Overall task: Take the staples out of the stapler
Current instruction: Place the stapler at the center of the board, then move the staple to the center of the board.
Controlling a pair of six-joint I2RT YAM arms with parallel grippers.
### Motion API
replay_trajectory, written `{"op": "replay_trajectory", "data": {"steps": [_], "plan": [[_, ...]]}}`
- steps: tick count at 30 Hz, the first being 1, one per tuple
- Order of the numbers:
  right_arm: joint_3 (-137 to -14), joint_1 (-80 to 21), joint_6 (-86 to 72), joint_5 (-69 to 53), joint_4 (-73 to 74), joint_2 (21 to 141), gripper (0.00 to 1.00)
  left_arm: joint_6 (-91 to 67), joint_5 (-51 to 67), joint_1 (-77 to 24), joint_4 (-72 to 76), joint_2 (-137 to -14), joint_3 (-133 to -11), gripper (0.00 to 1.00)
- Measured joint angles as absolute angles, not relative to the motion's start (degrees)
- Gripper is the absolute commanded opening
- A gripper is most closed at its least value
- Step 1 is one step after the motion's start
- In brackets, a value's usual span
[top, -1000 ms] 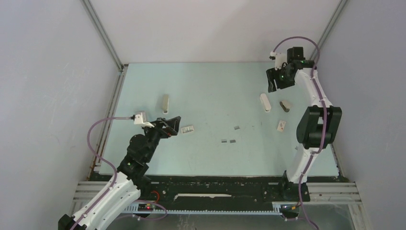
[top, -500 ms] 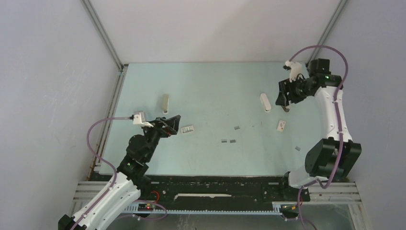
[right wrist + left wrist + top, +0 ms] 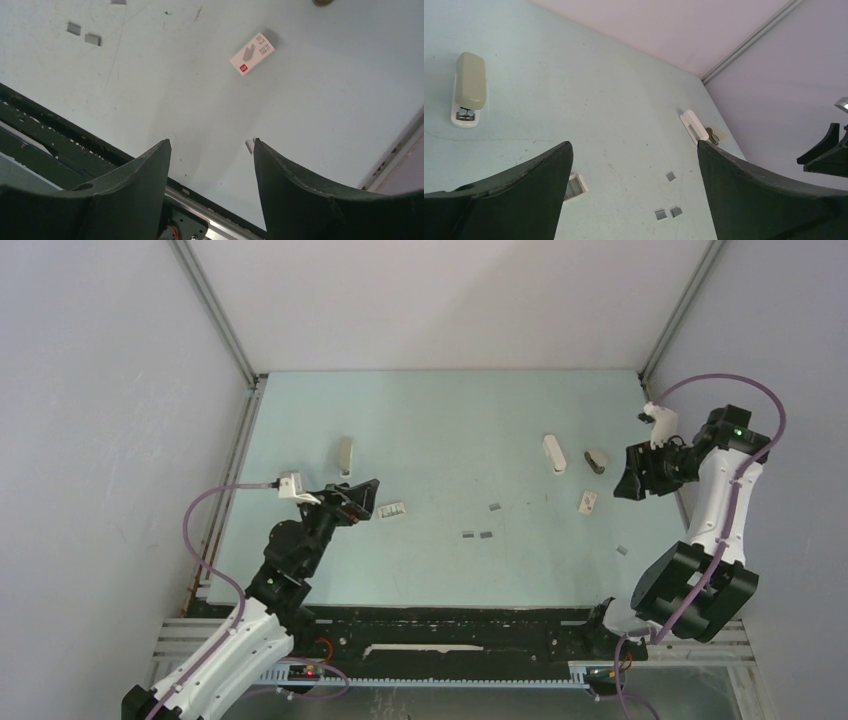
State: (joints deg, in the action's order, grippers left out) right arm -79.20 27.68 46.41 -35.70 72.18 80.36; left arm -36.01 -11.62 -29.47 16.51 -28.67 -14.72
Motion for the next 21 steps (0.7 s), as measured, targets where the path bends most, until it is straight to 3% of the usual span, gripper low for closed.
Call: {"op": "replay_trajectory", "data": {"steps": [9, 21], "plan": [[-78.8, 34.6, 54.1, -36.1, 76.1, 81.1, 0.7, -37.0, -11.4, -29.5, 17.4, -29.0, -14.7, 1.0], [-74.2, 34.4, 61.6, -28.5, 74.5, 81.3, 0.7, -37.7, -11.3, -29.5, 18.2, -30.8, -14.7, 1.0]]}}
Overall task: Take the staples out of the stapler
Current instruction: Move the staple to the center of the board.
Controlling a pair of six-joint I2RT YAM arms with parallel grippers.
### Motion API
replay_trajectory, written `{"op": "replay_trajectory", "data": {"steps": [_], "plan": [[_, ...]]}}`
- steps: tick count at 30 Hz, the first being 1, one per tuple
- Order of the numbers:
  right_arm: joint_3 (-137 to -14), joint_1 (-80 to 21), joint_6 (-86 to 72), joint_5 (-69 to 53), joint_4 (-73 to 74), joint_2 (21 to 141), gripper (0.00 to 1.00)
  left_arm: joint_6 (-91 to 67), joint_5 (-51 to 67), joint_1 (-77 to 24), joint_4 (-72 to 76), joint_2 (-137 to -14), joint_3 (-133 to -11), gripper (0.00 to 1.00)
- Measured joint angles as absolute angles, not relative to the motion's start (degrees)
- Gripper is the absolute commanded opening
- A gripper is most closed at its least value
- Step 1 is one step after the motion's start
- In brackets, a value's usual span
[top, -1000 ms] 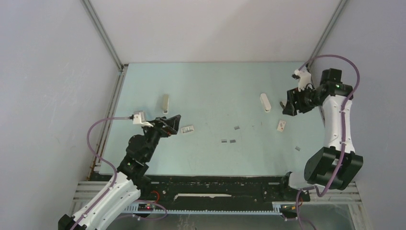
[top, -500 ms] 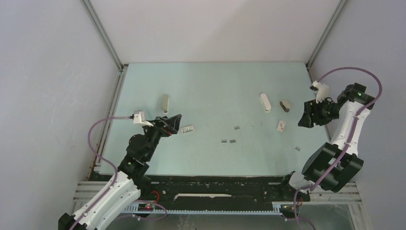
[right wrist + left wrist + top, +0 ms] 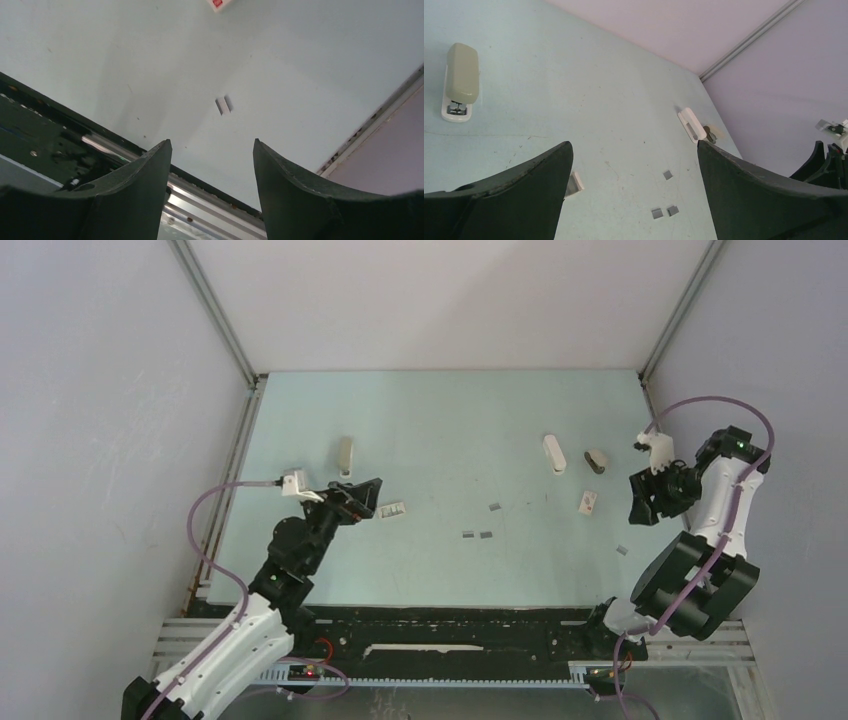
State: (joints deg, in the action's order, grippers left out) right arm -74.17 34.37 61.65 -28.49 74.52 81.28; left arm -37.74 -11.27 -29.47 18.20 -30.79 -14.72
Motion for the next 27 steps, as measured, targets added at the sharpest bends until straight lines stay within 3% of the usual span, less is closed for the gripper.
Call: {"op": "replay_trajectory", "data": {"steps": [15, 27], "plan": [[-59.8, 34.4, 67.9, -21.3, 66.3, 80.2, 0.69, -40.9, -9.0, -29.5, 18.2, -37.2, -14.8, 1.0], [-58.8, 34.9, 70.6, -21.1, 63.7, 79.2, 0.7, -43.6, -8.9, -29.5, 17.5, -35.7, -14.8, 1.0]]}}
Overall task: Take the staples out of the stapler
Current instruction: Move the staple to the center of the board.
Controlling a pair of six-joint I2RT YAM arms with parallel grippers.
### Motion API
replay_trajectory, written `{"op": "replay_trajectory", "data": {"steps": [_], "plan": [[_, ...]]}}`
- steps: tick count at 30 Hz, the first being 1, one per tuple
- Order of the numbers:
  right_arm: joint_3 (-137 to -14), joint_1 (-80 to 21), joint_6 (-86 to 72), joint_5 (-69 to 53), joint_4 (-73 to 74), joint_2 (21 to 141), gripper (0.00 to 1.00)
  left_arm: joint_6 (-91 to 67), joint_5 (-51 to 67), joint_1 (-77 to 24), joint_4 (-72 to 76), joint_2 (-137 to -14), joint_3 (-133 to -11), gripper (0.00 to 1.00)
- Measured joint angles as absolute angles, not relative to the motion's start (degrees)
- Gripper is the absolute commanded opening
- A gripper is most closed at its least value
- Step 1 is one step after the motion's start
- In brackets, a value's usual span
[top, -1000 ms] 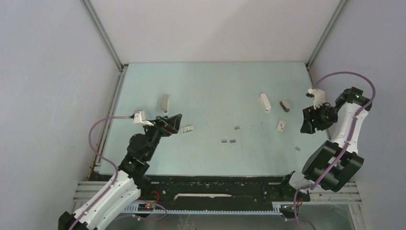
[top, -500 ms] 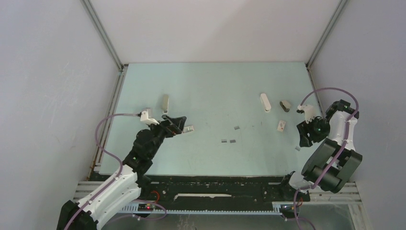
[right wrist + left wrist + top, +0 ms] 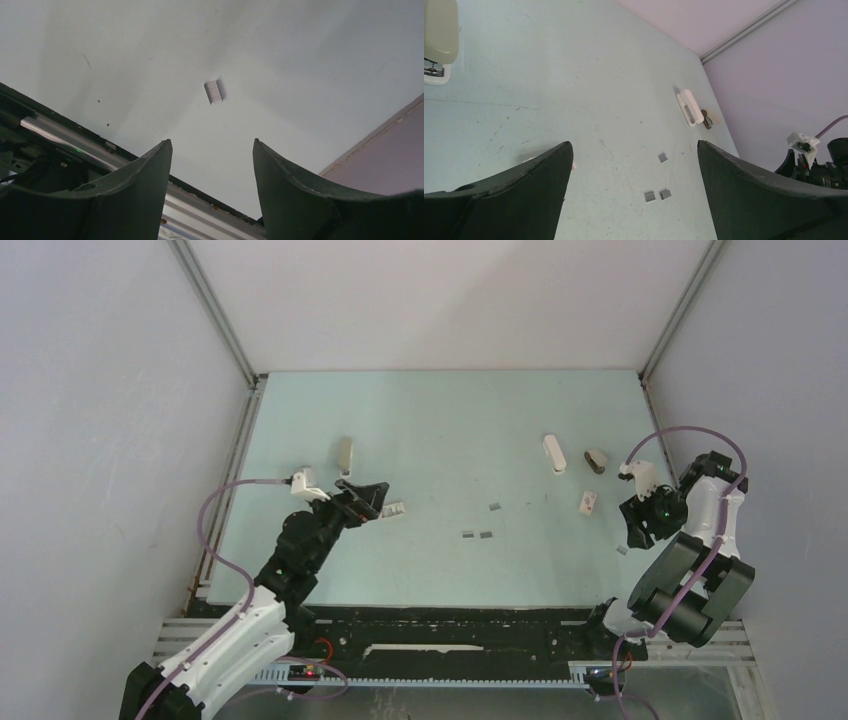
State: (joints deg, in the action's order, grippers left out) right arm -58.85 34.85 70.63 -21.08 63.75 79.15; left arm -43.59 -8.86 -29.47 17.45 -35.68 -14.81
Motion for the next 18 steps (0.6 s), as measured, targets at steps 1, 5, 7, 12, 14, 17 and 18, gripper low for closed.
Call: {"op": "replay_trajectory", "data": {"steps": [1, 5, 7, 12, 14, 17, 18], "plan": [[-58.8, 34.9, 70.7, -21.1, 63.7, 79.2, 0.69, -43.6, -8.9, -29.5, 17.5, -35.8, -14.8, 1.0], [-58.8, 34.9, 71.1, -21.1, 63.5, 79.2, 0.7, -44.1, -8.8, -29.5, 17.5, -36.8, -14.8, 1.0], [-58.8, 34.9, 71.4, -21.1, 63.5, 79.2, 0.7, -44.2, -8.8, -29.5, 17.5, -37.1, -14.8, 1.0], [-58.8, 35.3, 72.2, -21.1, 63.5, 79.2, 0.7, -44.2, -8.8, -29.5, 17.5, -37.8, -14.8, 1.0], [-58.8, 35.4, 72.6, -21.1, 63.5, 79.2, 0.7, -44.6, -8.8, -29.5, 17.5, -38.1, -14.8, 1.0], [-58.8, 35.5, 73.2, -21.1, 63.5, 79.2, 0.7, -44.7, -8.8, -29.5, 17.5, -38.2, -14.8, 1.0], [-58.8, 35.5, 73.4, -21.1, 63.5, 79.2, 0.7, -44.8, -8.8, -29.5, 17.5, -38.2, -14.8, 1.0]]}}
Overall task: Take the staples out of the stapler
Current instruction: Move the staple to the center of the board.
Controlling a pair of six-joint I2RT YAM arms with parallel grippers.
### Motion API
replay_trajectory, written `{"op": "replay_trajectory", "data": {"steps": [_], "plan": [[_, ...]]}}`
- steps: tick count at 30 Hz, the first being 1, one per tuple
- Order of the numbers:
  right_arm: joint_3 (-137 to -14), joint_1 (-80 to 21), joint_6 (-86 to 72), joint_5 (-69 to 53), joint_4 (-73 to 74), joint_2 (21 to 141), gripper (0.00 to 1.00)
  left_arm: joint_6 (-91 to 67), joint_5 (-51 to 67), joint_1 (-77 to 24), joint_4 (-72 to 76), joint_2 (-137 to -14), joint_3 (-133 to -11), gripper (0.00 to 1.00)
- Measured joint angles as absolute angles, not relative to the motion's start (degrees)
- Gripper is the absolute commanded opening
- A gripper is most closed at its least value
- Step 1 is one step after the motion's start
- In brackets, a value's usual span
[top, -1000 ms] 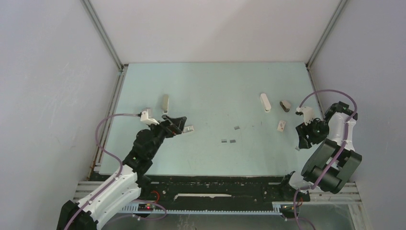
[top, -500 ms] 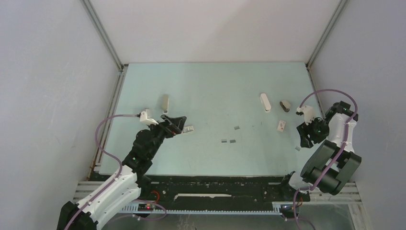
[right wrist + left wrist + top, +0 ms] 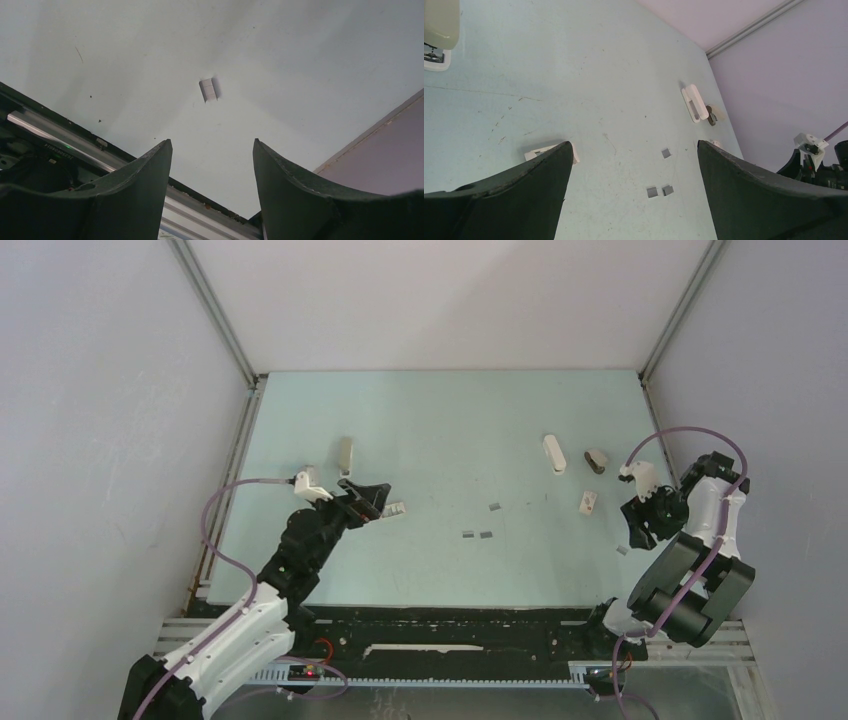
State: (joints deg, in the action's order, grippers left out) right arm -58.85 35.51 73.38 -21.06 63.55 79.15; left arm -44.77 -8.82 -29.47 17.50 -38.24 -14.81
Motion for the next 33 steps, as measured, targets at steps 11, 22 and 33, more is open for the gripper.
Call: {"op": "replay_trajectory", "data": {"steps": [11, 22, 33], "plan": [[-58.8, 34.2, 74.1, -18.7, 63.1, 79.2, 0.69, -45.4, -8.8, -29.5, 17.3, -39.1, -14.9, 1.0], [-49.5, 29.8, 74.9, -14.2, 55.2, 79.1, 0.68, -46.1, -8.3, -29.5, 13.5, -45.0, -21.0, 1.0], [-44.7, 23.9, 73.6, -11.4, 46.2, 79.4, 0.64, -46.5, -7.5, -29.5, 12.7, -46.2, -21.4, 1.0]]}}
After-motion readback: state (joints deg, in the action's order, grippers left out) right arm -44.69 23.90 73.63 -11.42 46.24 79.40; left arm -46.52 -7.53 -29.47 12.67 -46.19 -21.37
